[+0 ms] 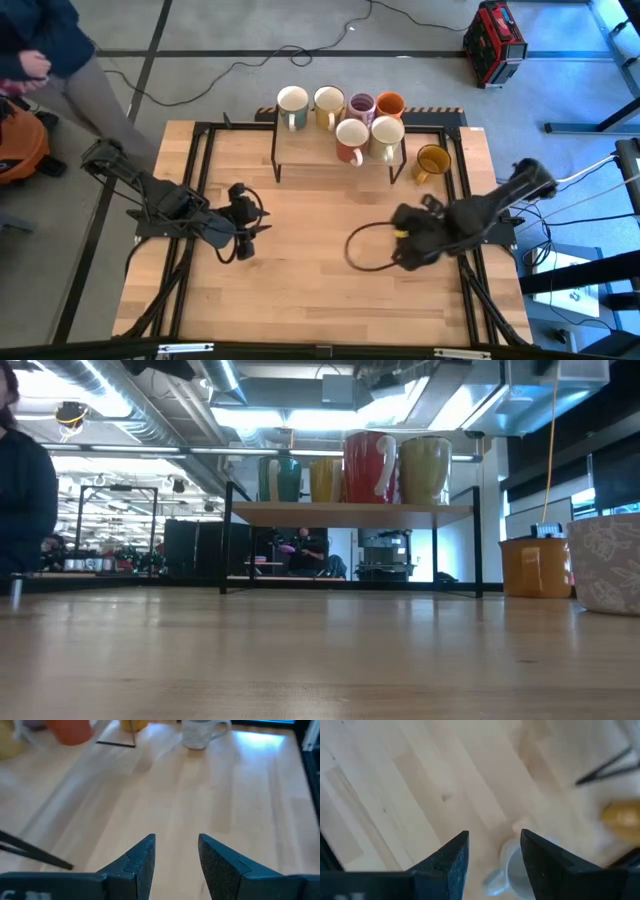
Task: Place coffee mugs
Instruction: Put the gray mug on the shelf
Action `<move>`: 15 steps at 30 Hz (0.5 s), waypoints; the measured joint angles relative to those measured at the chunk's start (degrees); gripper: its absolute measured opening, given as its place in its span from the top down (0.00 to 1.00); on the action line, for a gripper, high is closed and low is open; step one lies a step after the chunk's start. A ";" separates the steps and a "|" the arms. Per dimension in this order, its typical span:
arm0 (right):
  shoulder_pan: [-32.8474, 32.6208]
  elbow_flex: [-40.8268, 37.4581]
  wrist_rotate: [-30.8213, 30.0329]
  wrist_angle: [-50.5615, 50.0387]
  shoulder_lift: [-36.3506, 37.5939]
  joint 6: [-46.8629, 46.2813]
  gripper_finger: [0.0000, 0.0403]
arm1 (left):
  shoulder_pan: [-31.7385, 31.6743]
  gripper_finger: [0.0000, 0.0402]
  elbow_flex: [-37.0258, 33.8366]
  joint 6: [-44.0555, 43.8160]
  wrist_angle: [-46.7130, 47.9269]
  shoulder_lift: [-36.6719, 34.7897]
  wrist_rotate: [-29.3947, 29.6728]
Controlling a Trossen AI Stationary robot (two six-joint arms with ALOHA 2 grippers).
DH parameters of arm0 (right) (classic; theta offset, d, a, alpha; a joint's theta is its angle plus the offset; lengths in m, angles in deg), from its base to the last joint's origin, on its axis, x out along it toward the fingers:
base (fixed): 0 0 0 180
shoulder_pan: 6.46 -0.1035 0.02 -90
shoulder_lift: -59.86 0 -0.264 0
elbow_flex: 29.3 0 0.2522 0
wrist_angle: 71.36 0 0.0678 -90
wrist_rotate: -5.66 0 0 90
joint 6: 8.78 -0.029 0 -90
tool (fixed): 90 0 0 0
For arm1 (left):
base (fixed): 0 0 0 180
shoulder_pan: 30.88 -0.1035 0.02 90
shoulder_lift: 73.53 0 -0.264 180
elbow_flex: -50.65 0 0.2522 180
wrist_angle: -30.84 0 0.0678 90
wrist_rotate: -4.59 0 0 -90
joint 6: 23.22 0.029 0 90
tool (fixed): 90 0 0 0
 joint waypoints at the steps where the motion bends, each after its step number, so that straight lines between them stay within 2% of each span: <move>1: -1.07 -3.21 0.65 1.31 2.23 -1.94 0.58 | 0.00 0.64 0.00 0.00 -0.81 0.53 -0.83; 7: -8.19 -20.79 1.58 11.19 13.88 -6.78 0.58 | 0.00 0.64 0.02 0.29 -7.28 5.23 -6.92; 11: -11.96 -28.95 3.15 13.15 17.64 -6.77 0.58 | -0.73 0.64 0.01 -0.09 -10.77 8.27 -10.45; 15: -13.85 -35.80 3.70 15.10 19.69 -6.80 0.58 | -2.05 0.64 0.00 -2.77 -13.66 10.39 -11.27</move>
